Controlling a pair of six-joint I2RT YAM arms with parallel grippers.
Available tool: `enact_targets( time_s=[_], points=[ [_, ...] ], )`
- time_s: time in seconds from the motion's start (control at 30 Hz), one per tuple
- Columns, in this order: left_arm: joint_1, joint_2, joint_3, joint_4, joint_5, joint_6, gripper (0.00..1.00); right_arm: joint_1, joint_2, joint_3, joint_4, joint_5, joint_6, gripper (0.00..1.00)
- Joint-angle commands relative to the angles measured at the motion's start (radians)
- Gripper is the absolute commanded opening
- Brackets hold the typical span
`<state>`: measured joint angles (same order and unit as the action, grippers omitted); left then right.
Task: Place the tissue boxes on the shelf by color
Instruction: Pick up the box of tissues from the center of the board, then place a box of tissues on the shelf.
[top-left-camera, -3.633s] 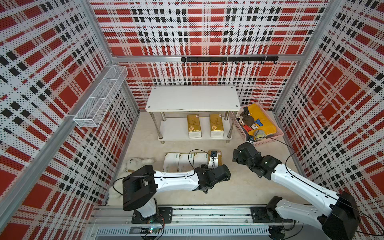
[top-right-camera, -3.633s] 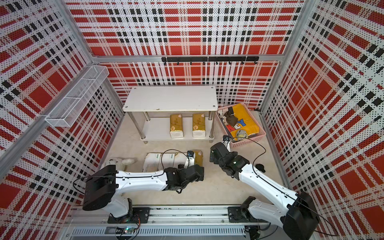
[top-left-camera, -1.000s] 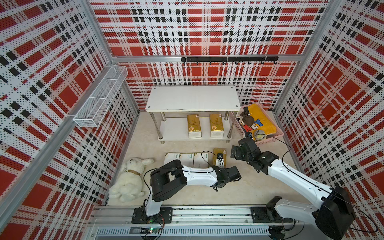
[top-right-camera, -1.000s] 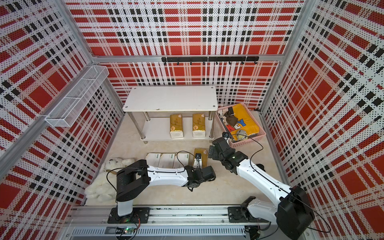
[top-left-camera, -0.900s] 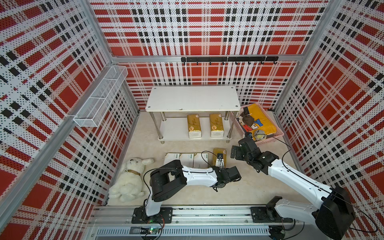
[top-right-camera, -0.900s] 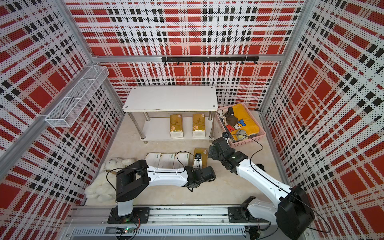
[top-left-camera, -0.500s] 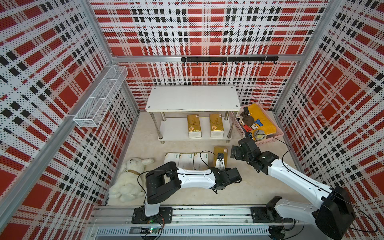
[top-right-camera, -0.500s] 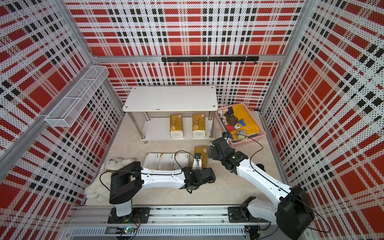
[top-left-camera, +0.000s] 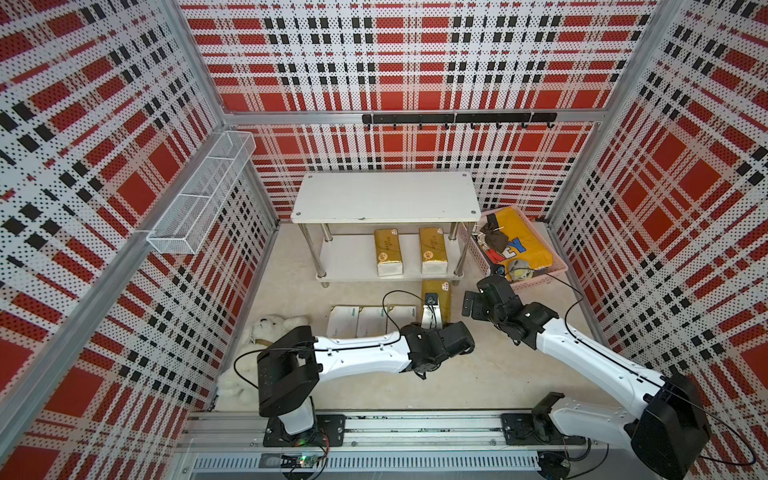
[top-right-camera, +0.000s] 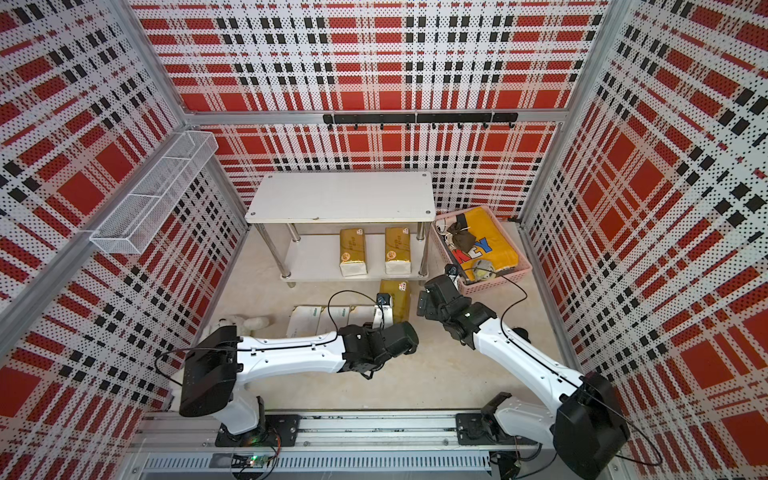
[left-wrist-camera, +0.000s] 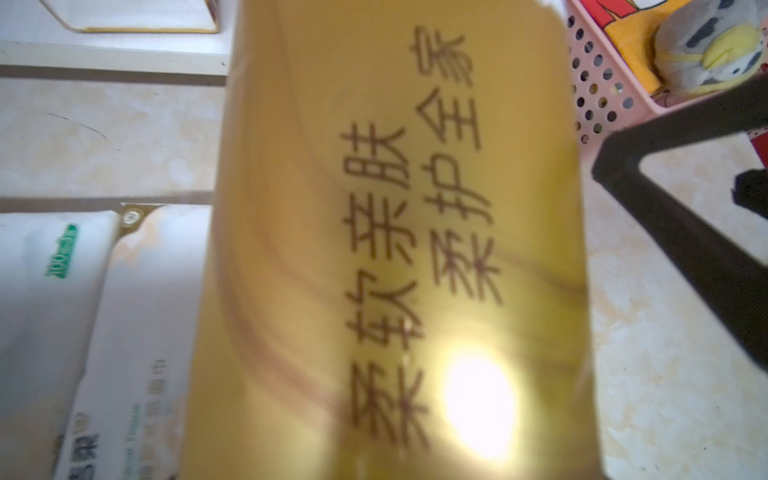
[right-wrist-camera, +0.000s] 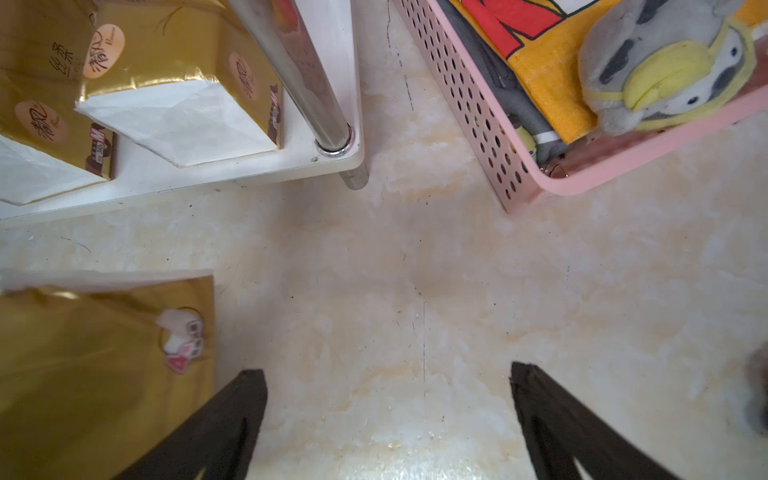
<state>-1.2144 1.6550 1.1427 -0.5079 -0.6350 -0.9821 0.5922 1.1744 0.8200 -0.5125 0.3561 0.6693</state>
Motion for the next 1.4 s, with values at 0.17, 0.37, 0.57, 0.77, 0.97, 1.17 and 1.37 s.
enact_targets(
  time_s=[0.17, 0.37, 0.57, 0.77, 0.97, 1.17, 1.37],
  points=[
    [0.085, -0.181, -0.050, -0.075, 0.010, 0.094, 0.74, -0.005, -0.013, 0.027, -0.014, 0.010, -0.012, 1.00],
    [0.160, -0.306, -0.113, -0.107, 0.042, 0.155, 0.74, -0.006, 0.002, 0.027, -0.005, 0.000, -0.011, 1.00],
    [0.242, -0.402, -0.167, -0.116, 0.067, 0.217, 0.74, -0.006, 0.013, 0.018, 0.008, -0.018, -0.008, 1.00],
    [0.380, -0.484, -0.214, -0.130, 0.117, 0.317, 0.74, -0.006, 0.015, 0.021, 0.011, -0.028, -0.011, 1.00],
    [0.553, -0.536, -0.248, -0.128, 0.160, 0.443, 0.74, -0.006, 0.023, 0.018, 0.012, -0.039, -0.017, 1.00],
    [0.691, -0.533, -0.269, -0.057, 0.255, 0.544, 0.74, -0.004, 0.034, 0.030, 0.018, -0.055, -0.023, 1.00],
    [0.764, -0.469, -0.260, -0.015, 0.288, 0.639, 0.74, -0.002, 0.046, 0.046, 0.019, -0.062, -0.026, 1.00]
  ],
)
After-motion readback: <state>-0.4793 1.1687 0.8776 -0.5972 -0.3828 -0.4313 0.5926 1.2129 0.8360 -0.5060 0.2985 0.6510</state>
